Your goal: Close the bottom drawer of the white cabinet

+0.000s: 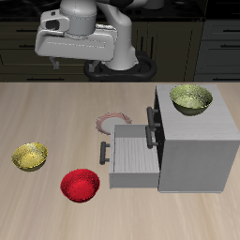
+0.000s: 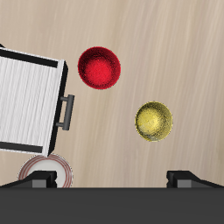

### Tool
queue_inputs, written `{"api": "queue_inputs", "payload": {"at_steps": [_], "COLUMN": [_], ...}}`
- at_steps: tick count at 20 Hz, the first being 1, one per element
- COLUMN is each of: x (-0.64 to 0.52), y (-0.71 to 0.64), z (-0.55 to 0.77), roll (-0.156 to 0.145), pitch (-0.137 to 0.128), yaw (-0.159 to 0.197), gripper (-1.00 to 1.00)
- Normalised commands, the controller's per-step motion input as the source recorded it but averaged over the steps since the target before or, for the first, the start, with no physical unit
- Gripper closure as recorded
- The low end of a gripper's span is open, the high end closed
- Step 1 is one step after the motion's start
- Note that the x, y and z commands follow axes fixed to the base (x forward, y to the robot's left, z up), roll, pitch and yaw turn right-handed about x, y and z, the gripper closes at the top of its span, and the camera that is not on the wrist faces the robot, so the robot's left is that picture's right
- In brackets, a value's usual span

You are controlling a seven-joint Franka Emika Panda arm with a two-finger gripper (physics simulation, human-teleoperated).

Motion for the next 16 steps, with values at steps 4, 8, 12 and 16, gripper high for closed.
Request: {"api": "queue_inputs", "payload": {"at_steps": [4, 8, 12, 16], "x": [0.19, 0.20, 0.30, 0.15], "y": [-0.08, -0.14, -0.31, -0.26], "z": [0.03, 0.11, 0.06, -0.02], "roll": [0.036, -0.054, -0.045, -0.040], "pitch": [-0.025, -0.052, -0.004, 0.008], "yaw": [0.112, 0.017, 0.012, -0.007], "gripper": [-1.00, -1.00, -1.00, -1.00]}}
